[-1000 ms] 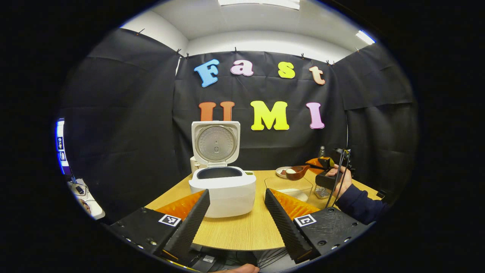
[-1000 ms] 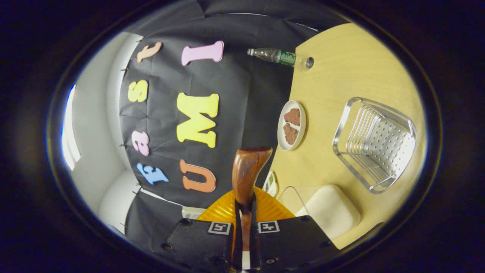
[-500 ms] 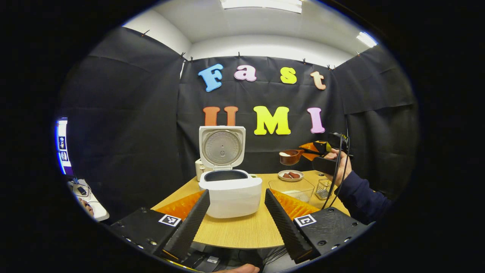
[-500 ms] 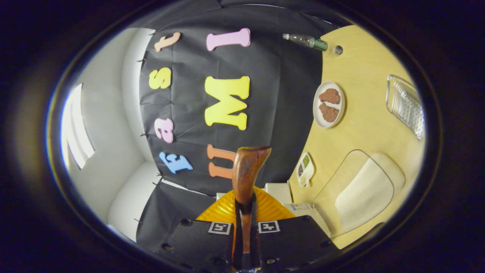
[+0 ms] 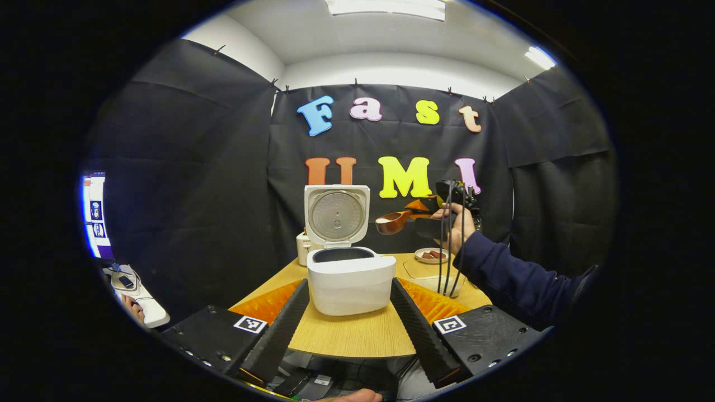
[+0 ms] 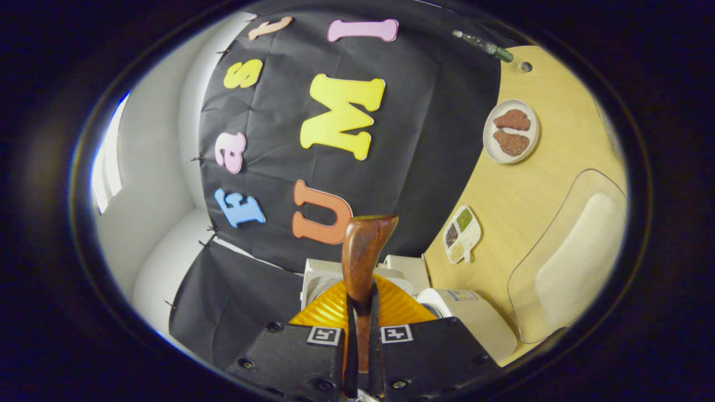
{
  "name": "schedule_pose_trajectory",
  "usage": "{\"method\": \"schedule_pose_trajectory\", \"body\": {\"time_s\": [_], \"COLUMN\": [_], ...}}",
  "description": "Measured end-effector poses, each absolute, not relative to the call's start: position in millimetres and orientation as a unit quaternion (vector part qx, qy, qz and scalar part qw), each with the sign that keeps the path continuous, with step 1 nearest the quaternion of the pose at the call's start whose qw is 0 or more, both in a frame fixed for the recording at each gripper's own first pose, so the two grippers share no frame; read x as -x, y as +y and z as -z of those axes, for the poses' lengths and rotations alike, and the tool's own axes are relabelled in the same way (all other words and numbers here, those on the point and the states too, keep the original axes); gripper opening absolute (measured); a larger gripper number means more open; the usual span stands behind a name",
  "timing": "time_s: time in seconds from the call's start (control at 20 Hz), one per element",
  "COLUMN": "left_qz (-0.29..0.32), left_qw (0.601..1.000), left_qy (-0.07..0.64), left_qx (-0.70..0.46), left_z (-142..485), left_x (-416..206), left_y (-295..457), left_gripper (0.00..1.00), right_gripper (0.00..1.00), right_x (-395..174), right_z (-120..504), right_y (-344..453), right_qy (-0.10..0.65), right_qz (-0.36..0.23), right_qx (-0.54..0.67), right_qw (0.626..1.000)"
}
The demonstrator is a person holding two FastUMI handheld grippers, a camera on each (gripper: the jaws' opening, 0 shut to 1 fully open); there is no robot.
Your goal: Close the left gripper, press the button to open the rice cooker; take a wooden spoon from the chopstick holder with the right hand, scoop a spoonful of rice and pour it into the rice cooker, then put the wooden spoon back into the chopstick holder.
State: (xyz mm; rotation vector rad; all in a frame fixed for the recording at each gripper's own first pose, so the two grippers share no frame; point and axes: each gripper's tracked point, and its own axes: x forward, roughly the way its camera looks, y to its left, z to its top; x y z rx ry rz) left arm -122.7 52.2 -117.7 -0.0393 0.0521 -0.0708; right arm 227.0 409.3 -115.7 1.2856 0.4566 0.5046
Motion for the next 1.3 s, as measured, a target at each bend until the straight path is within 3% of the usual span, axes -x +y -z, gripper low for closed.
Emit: {"method": "schedule_pose_trajectory", "body": {"time_s": [0.4,0.45,0.55,1.1,1.3], "left_qz": [0.023,0.022,0.023,0.024,0.023], "left_qw": [0.999,0.999,0.999,0.999,0.999], "left_qy": [0.035,0.033,0.032,0.011,0.006], "left_qx": [0.027,0.029,0.037,0.041,0.045], "left_z": [129,128,127,125,121], "left_x": [133,133,135,137,141], "left_y": [68,69,71,76,77], "left_gripper": [0.93,0.93,0.93,0.93,0.93], "right_gripper": [0.12,0.16,0.12,0.12,0.13], "right_x": [-253,-255,-255,-246,-244], "right_z": [134,135,140,143,136], "right_y": [493,502,518,557,563], "right_qy": [0.213,0.211,0.208,0.181,0.137], "right_qz": [-0.239,-0.240,-0.243,-0.272,-0.276], "right_qx": [-0.433,-0.417,-0.383,-0.230,-0.130], "right_qw": [0.843,0.851,0.867,0.917,0.942]}}
